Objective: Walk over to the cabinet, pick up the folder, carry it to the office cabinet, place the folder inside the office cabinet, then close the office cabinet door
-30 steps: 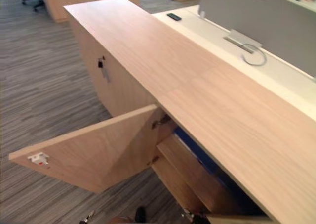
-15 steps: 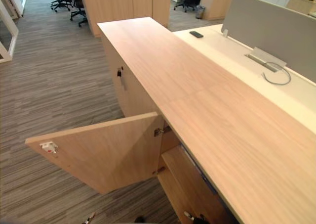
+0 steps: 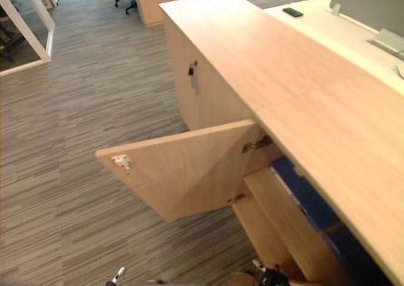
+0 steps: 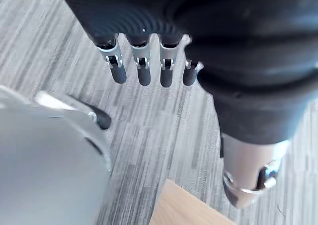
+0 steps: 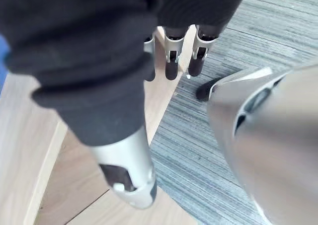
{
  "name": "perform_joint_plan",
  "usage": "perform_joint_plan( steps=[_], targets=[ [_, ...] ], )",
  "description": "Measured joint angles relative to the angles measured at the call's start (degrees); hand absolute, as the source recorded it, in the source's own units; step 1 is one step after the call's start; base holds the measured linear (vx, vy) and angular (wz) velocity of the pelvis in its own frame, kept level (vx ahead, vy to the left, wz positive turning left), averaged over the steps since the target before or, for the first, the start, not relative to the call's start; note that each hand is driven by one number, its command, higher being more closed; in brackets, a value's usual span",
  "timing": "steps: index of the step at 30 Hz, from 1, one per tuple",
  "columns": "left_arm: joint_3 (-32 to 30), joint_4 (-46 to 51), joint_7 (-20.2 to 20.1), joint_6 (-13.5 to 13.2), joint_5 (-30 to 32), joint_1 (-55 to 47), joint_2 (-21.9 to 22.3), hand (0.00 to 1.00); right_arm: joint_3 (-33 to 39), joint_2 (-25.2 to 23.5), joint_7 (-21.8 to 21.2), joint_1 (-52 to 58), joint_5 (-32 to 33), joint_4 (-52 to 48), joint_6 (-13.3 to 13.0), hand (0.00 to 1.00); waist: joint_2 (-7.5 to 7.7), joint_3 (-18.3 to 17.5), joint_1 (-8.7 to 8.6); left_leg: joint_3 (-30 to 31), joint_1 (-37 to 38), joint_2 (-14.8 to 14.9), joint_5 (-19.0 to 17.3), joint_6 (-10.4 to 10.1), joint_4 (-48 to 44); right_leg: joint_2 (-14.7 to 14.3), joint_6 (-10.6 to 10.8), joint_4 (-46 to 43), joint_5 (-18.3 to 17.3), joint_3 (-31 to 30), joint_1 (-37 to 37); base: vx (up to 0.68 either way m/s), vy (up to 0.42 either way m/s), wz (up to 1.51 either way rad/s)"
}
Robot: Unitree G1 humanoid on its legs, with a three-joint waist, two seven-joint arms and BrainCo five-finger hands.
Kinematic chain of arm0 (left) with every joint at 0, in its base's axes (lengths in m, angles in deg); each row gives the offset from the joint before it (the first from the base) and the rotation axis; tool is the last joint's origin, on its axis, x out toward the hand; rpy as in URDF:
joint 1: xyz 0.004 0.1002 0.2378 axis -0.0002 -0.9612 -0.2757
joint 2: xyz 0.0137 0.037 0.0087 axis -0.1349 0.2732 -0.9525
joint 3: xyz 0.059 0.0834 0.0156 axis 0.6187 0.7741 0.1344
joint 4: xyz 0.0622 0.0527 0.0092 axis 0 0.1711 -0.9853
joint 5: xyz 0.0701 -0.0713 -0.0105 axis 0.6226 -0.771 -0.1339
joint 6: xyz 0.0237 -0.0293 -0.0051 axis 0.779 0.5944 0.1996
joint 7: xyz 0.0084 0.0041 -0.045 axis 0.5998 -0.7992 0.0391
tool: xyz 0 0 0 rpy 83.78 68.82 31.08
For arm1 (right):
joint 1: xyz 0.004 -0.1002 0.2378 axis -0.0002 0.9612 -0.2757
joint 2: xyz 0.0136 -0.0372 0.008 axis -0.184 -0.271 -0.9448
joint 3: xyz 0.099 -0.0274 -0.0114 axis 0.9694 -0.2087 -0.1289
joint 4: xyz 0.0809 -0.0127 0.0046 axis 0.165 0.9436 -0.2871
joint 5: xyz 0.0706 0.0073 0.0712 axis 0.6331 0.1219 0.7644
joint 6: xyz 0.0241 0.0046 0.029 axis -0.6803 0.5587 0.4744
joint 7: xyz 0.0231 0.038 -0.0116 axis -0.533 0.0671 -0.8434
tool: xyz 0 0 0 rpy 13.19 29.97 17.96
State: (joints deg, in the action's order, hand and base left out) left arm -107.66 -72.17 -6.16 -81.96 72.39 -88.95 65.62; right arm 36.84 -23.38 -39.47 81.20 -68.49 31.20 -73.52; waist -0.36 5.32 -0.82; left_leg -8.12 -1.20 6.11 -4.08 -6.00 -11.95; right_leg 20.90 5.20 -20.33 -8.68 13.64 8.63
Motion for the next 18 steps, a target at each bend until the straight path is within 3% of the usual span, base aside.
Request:
perform_joint_plan(
  steps=[1,3,5,9,13,18],
  targets=[
    [0.79,0.23,0.03,-0.01,0.12,0.42,-0.27,0.00,0.29,0.01,0.05,0.20,-0.01,0.00,0.00,0.00,-0.03,-0.14,-0.08,0.28,0.16,-0.80,-0.45,0.04,0.02,0.91,1.27,0.04,0.96,-0.09,0.02,-0.09,0.204,0.03],
    [3.91,1.37,0.01,-0.15,0.41,2.32,-1.38,0.00,0.96,-0.08,0.04,0.26,0.00,0.01,0.02,0.00,-2.20,-0.41,-0.37,0.90,0.20,-1.71,-4.59,-0.01,0.10,1.90,4.71,0.99,2.92,-0.10,0.82,-0.13,0.225,-0.17],
    [7.17,1.80,-0.18,-0.15,1.51,4.02,-2.90,0.00,1.02,-0.21,0.00,0.43,-0.05,0.20,0.18,0.00,-2.23,-0.31,-1.11,0.38,0.15,-3.15,-4.99,0.60,0.63,3.05,5.67,1.57,3.89,-1.39,1.90,-0.18,0.187,-0.27],
    [13.31,2.36,-1.10,-0.14,6.35,7.23,-8.84,0.00,1.53,-0.18,-0.23,1.44,0.02,1.06,0.35,0.00,-2.25,-0.80,-3.01,-1.50,0.11,-3.72,-4.23,1.39,2.61,1.84,5.60,7.91,8.50,-3.19,1.95,-0.12,0.075,-0.30],
    [16.42,4.46,-0.94,-0.15,9.99,12.18,-15.56,0.00,2.64,-0.03,-0.74,2.27,0.00,3.30,0.38,0.00,-1.73,-1.48,-3.50,-2.09,0.52,-2.54,-3.64,1.57,2.98,-0.96,5.27,15.01,13.00,-3.37,-1.16,-0.01,-0.012,-0.19],
    [21.42,6.95,0.01,-0.23,12.78,17.63,-20.54,0.00,3.76,0.81,-0.87,2.50,0.00,5.43,0.46,0.00,-1.63,-1.47,-4.60,-2.73,2.81,-1.31,-3.78,1.09,3.71,-2.76,4.89,16.61,13.71,-4.26,-3.05,0.03,-0.037,-0.15]
  ],
)
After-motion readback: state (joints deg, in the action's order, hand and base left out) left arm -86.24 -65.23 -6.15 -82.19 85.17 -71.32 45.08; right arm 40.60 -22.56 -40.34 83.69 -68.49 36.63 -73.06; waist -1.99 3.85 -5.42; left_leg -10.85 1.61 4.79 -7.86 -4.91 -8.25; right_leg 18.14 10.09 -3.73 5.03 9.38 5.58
